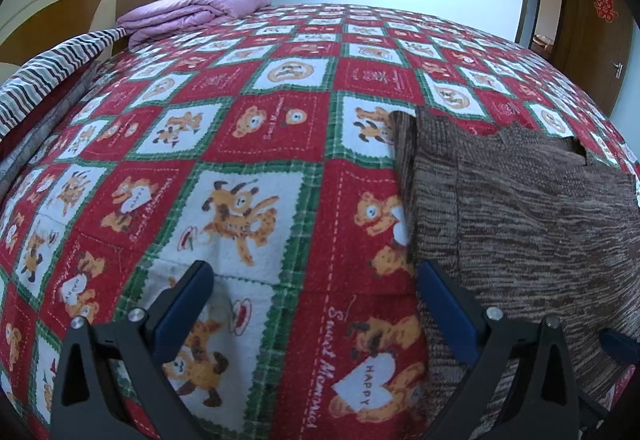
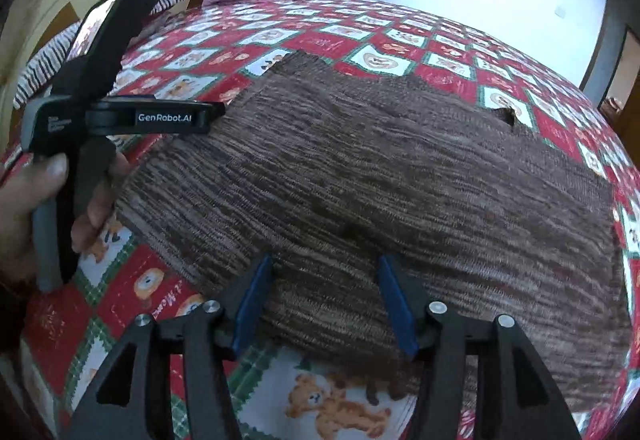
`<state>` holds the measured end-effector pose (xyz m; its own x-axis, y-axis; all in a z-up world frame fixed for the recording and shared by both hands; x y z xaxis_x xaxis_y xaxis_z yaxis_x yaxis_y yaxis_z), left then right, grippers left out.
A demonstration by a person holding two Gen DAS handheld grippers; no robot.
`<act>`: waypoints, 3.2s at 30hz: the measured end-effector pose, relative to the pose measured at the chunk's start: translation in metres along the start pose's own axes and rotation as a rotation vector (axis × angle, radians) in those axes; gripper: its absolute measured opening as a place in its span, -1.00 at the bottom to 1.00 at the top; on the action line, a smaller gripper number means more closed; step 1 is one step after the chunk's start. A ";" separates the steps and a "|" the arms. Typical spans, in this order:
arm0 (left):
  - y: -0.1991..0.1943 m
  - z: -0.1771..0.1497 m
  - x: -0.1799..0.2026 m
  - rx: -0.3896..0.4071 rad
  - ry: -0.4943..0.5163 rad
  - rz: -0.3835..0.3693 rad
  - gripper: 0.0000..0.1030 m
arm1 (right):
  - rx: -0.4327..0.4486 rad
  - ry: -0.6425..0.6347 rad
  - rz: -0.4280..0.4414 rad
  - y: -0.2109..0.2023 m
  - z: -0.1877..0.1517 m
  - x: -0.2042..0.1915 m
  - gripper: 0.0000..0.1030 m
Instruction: Fold small clothes
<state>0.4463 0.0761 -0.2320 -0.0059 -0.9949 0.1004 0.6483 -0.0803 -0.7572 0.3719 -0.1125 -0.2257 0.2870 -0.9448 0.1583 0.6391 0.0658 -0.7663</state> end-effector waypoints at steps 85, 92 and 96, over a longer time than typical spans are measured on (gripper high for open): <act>0.042 0.056 0.051 -0.002 0.098 -0.358 0.03 | 0.269 -0.550 -0.331 0.003 0.029 -0.131 -0.19; 0.042 0.056 0.052 0.000 0.106 -0.357 -0.47 | 0.269 -0.540 -0.326 0.004 0.029 -0.126 -0.65; 0.042 0.056 0.052 0.001 0.118 -0.344 -0.57 | 0.273 -0.545 -0.332 0.003 0.028 -0.125 -0.66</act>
<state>0.5156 0.0242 -0.2223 -0.3114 -0.9099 0.2742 0.5940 -0.4116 -0.6912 0.3581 0.0154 -0.2303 0.3167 -0.6378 0.7020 0.8911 -0.0534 -0.4506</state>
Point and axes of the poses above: each gripper's, at about its wrist camera, not at the fingertips, and y roughly the way its jaws point, x to its right, z to its top, the point moved 8 cm from there along y, roughly the way its jaws point, and after that the axes turned 8 degrees about -z, right-handed, at the moved point
